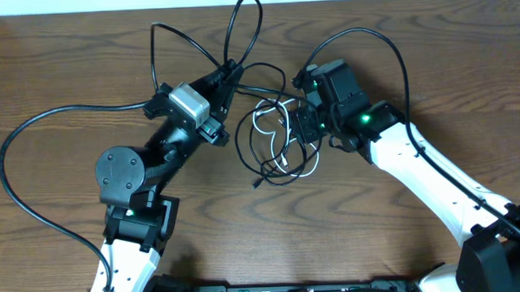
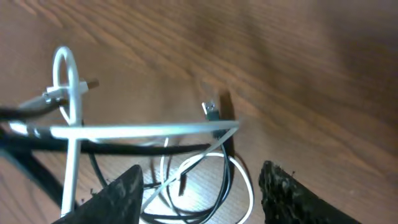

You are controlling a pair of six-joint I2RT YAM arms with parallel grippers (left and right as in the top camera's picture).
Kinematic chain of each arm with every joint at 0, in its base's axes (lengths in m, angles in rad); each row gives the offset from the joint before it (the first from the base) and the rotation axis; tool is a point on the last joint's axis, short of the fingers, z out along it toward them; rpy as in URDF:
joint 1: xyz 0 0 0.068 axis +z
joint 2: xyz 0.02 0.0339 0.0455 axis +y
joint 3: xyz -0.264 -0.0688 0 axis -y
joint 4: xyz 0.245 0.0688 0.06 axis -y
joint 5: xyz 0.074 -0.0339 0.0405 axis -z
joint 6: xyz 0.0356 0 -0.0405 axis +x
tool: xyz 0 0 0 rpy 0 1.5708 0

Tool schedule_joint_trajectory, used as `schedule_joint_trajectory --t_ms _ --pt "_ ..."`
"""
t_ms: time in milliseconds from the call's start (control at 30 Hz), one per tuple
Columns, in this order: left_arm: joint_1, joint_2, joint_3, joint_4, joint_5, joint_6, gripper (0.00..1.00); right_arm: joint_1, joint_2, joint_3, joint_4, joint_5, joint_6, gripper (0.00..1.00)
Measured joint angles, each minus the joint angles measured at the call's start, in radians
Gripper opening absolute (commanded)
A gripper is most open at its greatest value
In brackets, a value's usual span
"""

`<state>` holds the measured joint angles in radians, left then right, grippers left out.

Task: Untangle cables

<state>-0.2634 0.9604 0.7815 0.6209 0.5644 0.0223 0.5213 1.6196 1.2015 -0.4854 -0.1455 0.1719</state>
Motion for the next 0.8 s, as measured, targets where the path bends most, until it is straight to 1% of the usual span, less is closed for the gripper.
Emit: schedule_joint_trajectory --t_ms 100,200,400,567,633,800 --pt "0.000 0.000 0.000 0.000 0.010 -0.005 0.08 0.000 0.000 0.000 0.034 0.006 0.010 0.59" --pt "0.000 0.000 0.000 0.000 0.014 -0.011 0.08 0.000 0.000 0.000 0.067 0.039 0.039 0.63" --pt "0.000 0.000 0.000 0.000 0.014 -0.026 0.07 0.000 0.000 0.000 0.131 0.134 0.080 0.60" --pt "0.000 0.000 0.000 0.000 0.034 -0.027 0.08 0.000 0.011 0.000 0.179 0.158 0.088 0.59" --pt "0.000 0.000 0.000 0.000 0.037 -0.027 0.08 0.000 0.029 0.000 0.192 0.158 0.089 0.58" --pt "0.000 0.000 0.000 0.000 0.040 -0.027 0.07 0.000 0.125 0.000 0.196 0.158 0.113 0.60"
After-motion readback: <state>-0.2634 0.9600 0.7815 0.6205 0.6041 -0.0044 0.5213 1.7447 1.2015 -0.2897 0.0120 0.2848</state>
